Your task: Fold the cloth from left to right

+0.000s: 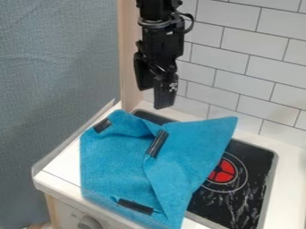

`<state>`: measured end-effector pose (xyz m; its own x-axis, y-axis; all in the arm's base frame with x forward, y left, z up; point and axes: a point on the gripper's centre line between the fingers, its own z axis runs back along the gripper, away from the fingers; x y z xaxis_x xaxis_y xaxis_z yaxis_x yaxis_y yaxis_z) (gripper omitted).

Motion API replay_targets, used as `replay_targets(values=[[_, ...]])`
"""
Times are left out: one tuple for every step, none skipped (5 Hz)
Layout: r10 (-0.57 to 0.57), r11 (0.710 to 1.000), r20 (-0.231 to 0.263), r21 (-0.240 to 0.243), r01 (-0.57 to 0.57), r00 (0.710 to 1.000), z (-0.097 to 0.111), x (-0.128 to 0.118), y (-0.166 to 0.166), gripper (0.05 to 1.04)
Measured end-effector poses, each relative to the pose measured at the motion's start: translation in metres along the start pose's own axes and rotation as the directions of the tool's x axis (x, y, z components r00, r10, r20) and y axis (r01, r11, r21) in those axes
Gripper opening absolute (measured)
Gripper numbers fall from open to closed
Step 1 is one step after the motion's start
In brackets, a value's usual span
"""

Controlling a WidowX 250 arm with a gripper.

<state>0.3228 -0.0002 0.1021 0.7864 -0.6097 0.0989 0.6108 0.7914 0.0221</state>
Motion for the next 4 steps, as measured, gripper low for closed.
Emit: replay_targets(values=[[0.007, 1.0, -0.03, -0.022, -0.007, 1.0, -0.01, -0.004, -0.003, 0.999], [0.044, 0.999, -0.068, 0.004, -0.044, 0.997, -0.015, -0.02, 0.008, 0.999], [0.136, 0.991, -0.074, 0.021, -0.134, 0.988, -0.021, -0.047, 0.034, 0.999], [0.184, 0.983, -0.104, 0.0, -0.186, 0.977, -0.035, -0.065, 0.055, 0.999]])
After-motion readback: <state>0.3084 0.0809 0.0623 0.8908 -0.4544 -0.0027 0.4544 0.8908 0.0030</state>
